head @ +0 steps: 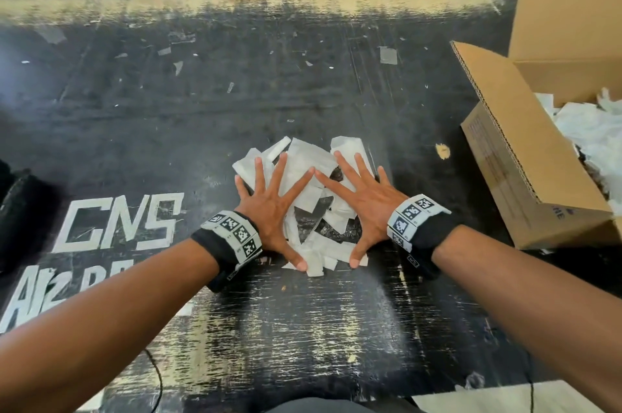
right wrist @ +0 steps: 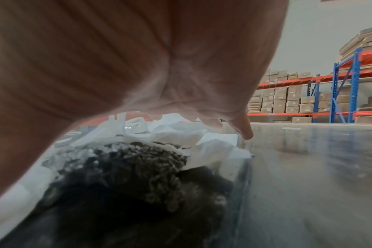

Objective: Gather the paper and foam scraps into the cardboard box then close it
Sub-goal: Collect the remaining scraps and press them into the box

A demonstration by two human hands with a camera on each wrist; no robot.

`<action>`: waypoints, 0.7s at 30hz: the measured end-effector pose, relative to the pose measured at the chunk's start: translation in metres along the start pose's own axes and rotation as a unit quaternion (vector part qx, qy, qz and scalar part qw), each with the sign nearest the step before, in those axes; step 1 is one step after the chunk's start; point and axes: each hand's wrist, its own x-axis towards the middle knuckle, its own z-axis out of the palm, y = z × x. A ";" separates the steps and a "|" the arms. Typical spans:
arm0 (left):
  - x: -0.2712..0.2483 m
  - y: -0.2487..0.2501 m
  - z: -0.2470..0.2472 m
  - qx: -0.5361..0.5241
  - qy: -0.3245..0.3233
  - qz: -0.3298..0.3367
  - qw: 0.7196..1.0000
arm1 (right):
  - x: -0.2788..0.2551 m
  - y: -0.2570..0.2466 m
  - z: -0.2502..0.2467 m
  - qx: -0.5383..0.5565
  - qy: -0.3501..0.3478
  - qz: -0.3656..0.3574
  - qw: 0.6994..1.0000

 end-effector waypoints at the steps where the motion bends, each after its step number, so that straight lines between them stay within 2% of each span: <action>1: 0.003 0.000 -0.001 -0.003 -0.002 -0.013 1.000 | 0.004 0.001 0.000 0.006 -0.005 0.001 1.000; 5: 0.013 -0.001 -0.006 -0.003 -0.023 -0.042 0.999 | 0.016 0.005 0.000 0.016 -0.036 0.004 0.999; 9: 0.022 -0.009 -0.005 0.006 -0.045 -0.019 0.999 | 0.022 0.007 0.002 0.028 -0.030 -0.004 0.999; 12: 0.020 -0.011 0.000 -0.009 -0.023 0.008 1.000 | 0.018 0.008 0.004 0.065 0.015 -0.014 0.998; 16: 0.013 -0.014 0.004 -0.060 0.051 0.039 0.996 | 0.009 0.007 0.004 0.083 0.107 -0.048 0.990; 19: 0.016 -0.016 0.006 -0.047 0.080 0.067 0.993 | 0.014 0.008 0.001 0.071 0.095 -0.061 0.991; 21: 0.018 -0.017 0.006 -0.022 0.075 0.071 0.994 | 0.022 0.008 0.001 0.052 0.044 -0.047 0.997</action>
